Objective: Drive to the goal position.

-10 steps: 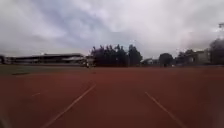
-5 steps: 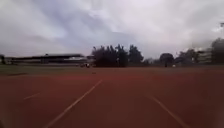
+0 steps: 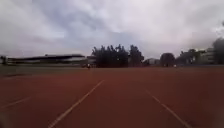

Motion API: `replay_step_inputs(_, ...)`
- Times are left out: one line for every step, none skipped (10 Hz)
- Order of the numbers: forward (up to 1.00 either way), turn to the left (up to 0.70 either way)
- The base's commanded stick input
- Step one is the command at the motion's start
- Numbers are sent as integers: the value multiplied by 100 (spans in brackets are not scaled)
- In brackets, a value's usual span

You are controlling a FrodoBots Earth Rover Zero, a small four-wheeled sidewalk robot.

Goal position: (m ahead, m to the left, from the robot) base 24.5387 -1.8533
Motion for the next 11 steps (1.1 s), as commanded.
replay_step_inputs(70, 0)
replay_step_inputs(70, -31)
replay_step_inputs(70, -20)
replay_step_inputs(70, -9)
replay_step_inputs(70, 0)
replay_step_inputs(70, 0)
replay_step_inputs(70, 0)
replay_step_inputs(70, 0)
replay_step_inputs(70, 0)
replay_step_inputs(70, 0)
replay_step_inputs(70, 0)
